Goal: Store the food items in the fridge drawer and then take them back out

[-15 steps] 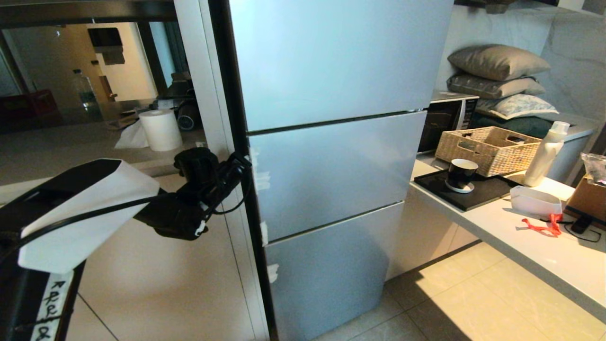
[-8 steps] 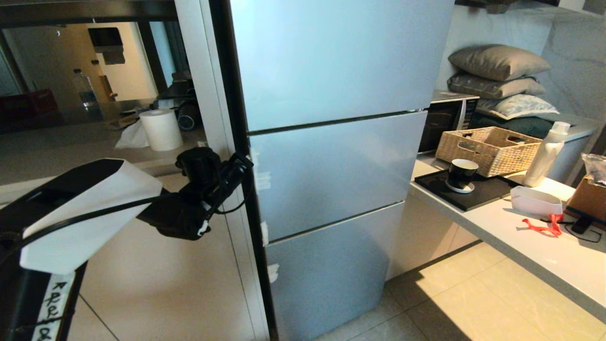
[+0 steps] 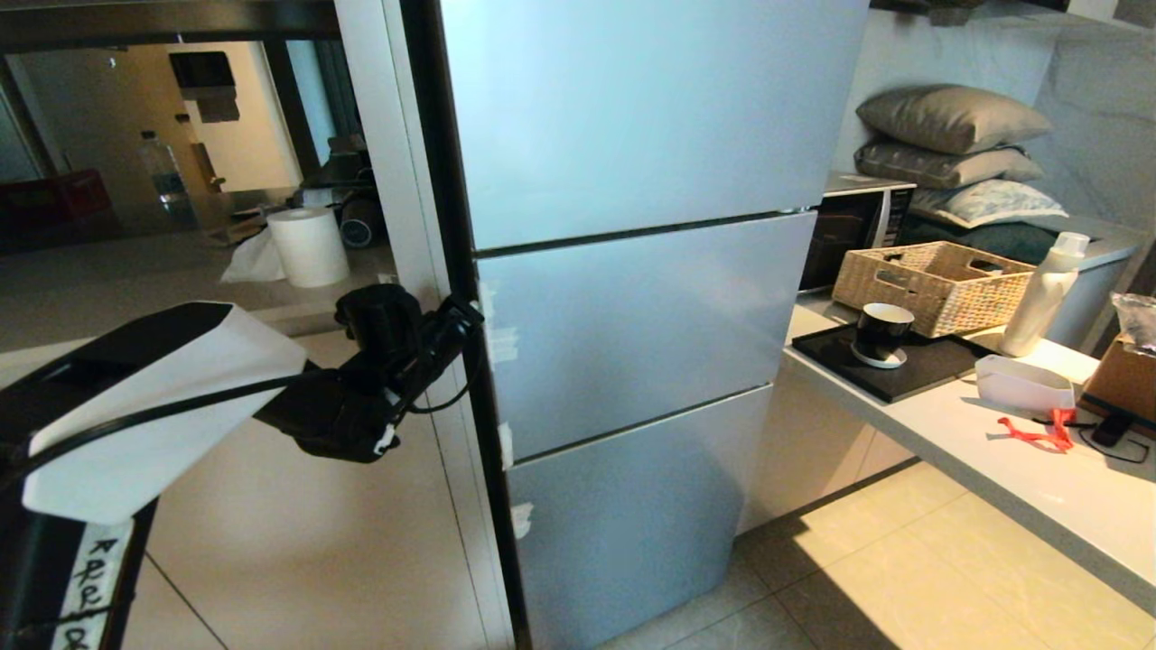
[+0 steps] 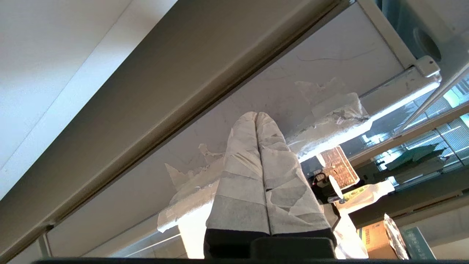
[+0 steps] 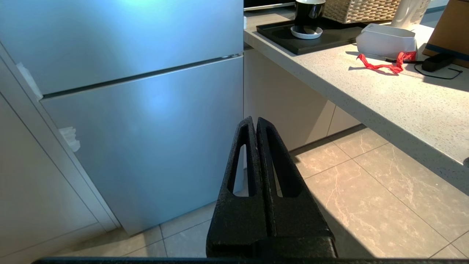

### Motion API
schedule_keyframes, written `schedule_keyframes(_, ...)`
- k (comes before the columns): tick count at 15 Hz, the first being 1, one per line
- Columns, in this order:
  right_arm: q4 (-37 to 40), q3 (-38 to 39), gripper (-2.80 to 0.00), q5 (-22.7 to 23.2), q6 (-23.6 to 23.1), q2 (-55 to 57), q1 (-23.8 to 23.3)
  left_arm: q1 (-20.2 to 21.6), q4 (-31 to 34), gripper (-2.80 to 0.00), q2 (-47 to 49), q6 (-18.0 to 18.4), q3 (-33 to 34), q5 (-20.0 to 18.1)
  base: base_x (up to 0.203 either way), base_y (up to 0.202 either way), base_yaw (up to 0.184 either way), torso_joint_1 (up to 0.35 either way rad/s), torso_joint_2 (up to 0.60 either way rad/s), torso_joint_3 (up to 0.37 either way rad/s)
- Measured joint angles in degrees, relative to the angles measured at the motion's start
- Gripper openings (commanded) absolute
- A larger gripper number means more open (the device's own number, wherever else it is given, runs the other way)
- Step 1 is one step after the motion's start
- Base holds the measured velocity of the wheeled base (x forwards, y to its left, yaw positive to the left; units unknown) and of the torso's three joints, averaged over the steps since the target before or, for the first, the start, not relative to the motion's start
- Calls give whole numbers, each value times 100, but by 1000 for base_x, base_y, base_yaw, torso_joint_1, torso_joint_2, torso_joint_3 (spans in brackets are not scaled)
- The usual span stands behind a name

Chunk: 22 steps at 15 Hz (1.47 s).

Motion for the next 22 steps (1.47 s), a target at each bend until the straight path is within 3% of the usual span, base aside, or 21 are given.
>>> schedule_keyframes(12,-1,0,-280,0,-1,0,5,-116,-108,-280,-232,-19,406,-47,0,0,0,0,0,0)
schedule_keyframes(18,-1,0,-280,0,-1,0,0,-206,-750,-280,-481,-1,1265,-38,0,0,0,0,0,0)
schedule_keyframes(22,-1,0,-280,0,-1,0,0,-543,-1236,-280,-755,-1,2083,-22,0,0,0,0,0,0)
